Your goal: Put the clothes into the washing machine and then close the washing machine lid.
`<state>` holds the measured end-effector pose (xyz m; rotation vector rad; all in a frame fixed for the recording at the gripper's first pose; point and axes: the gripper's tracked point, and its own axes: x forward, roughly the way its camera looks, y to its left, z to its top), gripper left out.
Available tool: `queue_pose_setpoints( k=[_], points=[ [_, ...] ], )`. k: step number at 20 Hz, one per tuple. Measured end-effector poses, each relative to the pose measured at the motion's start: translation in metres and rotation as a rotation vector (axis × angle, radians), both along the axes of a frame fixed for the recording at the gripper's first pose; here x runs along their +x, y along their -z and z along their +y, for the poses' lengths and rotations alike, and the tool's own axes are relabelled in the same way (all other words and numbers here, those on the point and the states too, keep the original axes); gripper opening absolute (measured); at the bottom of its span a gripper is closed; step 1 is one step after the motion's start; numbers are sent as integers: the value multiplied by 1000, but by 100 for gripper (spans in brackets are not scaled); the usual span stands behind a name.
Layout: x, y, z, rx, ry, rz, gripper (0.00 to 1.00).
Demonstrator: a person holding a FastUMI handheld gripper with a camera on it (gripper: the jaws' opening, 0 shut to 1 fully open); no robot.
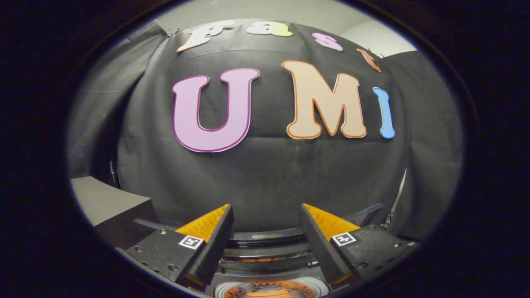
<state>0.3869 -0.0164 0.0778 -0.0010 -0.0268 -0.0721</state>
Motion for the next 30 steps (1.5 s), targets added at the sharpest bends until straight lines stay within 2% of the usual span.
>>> queue_pose_setpoints(
  k=[9,16,22,25,26,28,30],
  points=[
    [-13,2,0,4,34,-43,97],
    [-24,5,0,2,26,-62,97],
    [-51,19,-2,0,18,-46,97],
    [-59,42,-4,3,15,16,97],
    [-63,68,-12,18,44,116,97],
    [-79,116,-13,13,30,266,97],
    [-88,120,-15,10,18,240,97]
  ],
)
